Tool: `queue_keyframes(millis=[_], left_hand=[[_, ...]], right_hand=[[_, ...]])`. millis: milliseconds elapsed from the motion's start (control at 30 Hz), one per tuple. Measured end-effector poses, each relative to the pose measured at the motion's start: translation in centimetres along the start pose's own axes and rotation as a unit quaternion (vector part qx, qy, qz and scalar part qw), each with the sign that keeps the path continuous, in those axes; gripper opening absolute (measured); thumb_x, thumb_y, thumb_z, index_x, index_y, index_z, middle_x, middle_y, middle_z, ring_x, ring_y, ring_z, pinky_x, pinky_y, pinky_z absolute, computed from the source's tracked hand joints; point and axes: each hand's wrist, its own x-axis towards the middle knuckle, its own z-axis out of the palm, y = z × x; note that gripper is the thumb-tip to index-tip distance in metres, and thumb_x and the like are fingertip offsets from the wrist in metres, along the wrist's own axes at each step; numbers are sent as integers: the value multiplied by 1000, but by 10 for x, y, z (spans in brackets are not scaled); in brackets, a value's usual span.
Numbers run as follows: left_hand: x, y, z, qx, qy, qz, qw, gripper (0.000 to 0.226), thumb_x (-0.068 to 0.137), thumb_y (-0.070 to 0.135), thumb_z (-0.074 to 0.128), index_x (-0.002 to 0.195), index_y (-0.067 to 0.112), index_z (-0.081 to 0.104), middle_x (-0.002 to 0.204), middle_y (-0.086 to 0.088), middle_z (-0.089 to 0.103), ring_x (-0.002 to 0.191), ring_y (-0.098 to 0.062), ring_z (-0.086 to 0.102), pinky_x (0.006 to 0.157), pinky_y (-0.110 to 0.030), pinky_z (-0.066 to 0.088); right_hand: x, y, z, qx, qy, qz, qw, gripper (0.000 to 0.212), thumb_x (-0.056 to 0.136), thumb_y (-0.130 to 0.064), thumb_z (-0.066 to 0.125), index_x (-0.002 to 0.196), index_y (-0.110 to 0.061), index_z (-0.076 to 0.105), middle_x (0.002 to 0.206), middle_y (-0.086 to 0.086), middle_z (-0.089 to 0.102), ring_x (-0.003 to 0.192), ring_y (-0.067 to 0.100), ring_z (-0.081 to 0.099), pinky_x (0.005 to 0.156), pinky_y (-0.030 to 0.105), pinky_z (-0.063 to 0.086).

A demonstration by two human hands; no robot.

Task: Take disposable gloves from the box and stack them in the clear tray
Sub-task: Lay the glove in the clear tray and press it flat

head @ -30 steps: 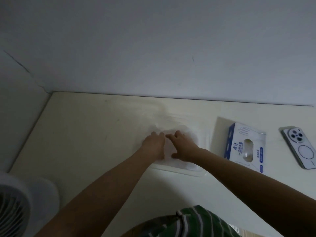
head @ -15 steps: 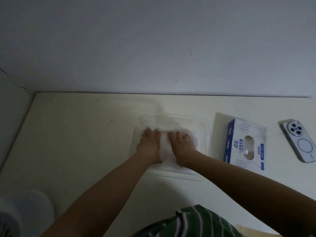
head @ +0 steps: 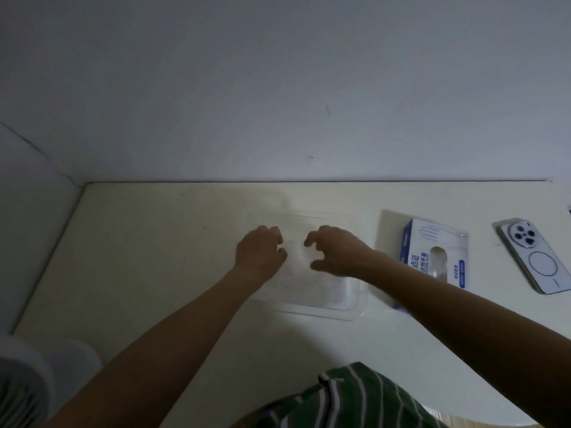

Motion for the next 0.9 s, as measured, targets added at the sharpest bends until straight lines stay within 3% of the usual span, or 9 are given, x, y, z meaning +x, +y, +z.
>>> queue_keyframes(millis=[100,233,400,467,500,600,667,800,900], left_hand=[[0,32,-14,-41,49,24,998,16,90,28,54,92,20,67,86,3,67,80,-17,63,72,-31,52],[5,95,-18,-103,49,118,986,14,92,29,54,94,22,66,81,6,67,72,-13,60,67,-28,49],[9,174,5,-167,-51,206,963,13,91,26,57,97,19,66,87,3,69,75,-18,61,66,-26,45],[12,197,23,-146,-107,214,960,18,91,25,59,107,18,63,97,-2,69,86,-22,64,73,-29,49],[14,205,32,-125,-135,217,959,25,91,26,60,114,17,59,103,-5,69,90,-25,63,77,-33,51],[18,222,60,-77,-206,210,953,55,87,33,66,131,13,39,113,-10,63,97,-30,62,83,-40,52],[18,228,75,-79,-222,186,954,70,82,34,72,134,12,31,118,-10,59,98,-30,61,83,-39,51],[19,231,91,-57,-200,173,963,80,76,23,78,136,15,25,125,-10,55,101,-31,60,84,-40,50],[23,231,94,-78,-209,162,961,88,73,23,81,139,17,23,128,-9,55,104,-31,61,84,-39,48]], right_hand=[[-16,21,-28,79,91,19,992,23,92,-29,62,112,-20,66,101,0,68,90,15,62,85,33,52],[-41,75,-41,106,172,89,975,15,92,-21,59,98,-16,71,88,0,67,80,16,61,76,32,52],[-81,151,-12,88,146,217,961,9,89,-18,58,86,-18,67,90,3,70,78,18,62,74,35,54],[-94,171,4,79,124,254,956,7,88,-21,62,93,-22,66,96,1,69,80,15,61,73,32,53],[-97,177,11,75,114,264,955,17,86,-22,64,103,-23,65,99,1,66,82,15,61,72,30,52],[-99,188,31,24,91,253,963,37,83,-28,66,118,-21,56,93,0,51,77,19,55,64,30,46],[-97,191,39,-25,87,240,967,33,84,-31,65,113,-19,54,88,-1,44,71,18,53,61,29,45],[-95,196,39,-43,111,209,971,20,86,-27,67,101,-15,65,88,-1,47,73,19,57,65,29,49],[-99,205,26,48,172,174,968,15,90,-31,65,93,-17,69,93,-1,53,77,14,56,70,28,51]])
